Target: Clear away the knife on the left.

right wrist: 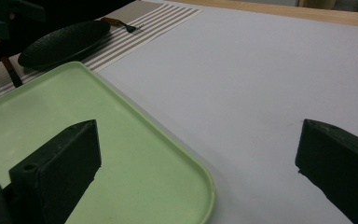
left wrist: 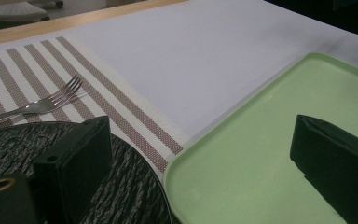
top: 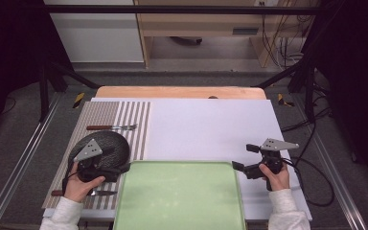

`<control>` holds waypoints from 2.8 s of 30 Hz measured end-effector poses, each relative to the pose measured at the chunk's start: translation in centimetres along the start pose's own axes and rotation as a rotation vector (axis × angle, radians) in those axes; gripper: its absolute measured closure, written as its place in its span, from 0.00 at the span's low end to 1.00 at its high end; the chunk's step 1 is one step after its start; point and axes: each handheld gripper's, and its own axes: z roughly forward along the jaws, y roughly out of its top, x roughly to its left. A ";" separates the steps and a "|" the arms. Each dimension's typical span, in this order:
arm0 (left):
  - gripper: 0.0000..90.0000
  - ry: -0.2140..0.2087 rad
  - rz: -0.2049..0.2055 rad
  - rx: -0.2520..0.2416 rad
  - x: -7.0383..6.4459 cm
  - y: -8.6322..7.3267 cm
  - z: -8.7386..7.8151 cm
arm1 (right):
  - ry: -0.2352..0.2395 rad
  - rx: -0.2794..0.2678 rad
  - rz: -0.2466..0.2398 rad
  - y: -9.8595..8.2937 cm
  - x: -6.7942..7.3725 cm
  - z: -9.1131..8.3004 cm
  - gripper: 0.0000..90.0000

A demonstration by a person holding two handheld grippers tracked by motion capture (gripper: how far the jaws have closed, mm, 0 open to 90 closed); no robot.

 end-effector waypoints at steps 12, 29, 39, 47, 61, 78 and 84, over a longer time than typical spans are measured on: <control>0.06 0.009 0.023 0.046 0.5 -0.1 -0.4 | 0.000 0.002 -0.004 0.0 0.1 0.1 0.01; 0.06 0.025 0.058 0.105 1.5 0.1 -2.6 | -0.005 0.010 -0.006 0.0 0.1 0.2 0.01; 0.05 0.011 0.101 0.140 1.6 -0.1 -3.5 | -0.004 0.008 -0.006 0.0 0.1 0.2 0.01; 0.03 0.016 0.122 0.166 1.8 -0.5 -4.1 | -0.005 0.013 -0.006 0.0 0.0 0.2 0.01; 0.03 0.028 0.158 0.225 2.3 -1.6 -5.5 | -0.007 0.010 -0.003 0.0 0.0 0.1 0.01; 0.03 0.036 0.143 0.268 3.0 -3.9 -8.2 | -0.006 0.009 -0.006 0.0 0.0 0.1 0.01; 0.05 0.039 0.137 0.294 3.3 -4.8 -8.8 | -0.006 0.016 -0.010 0.0 0.0 0.2 0.01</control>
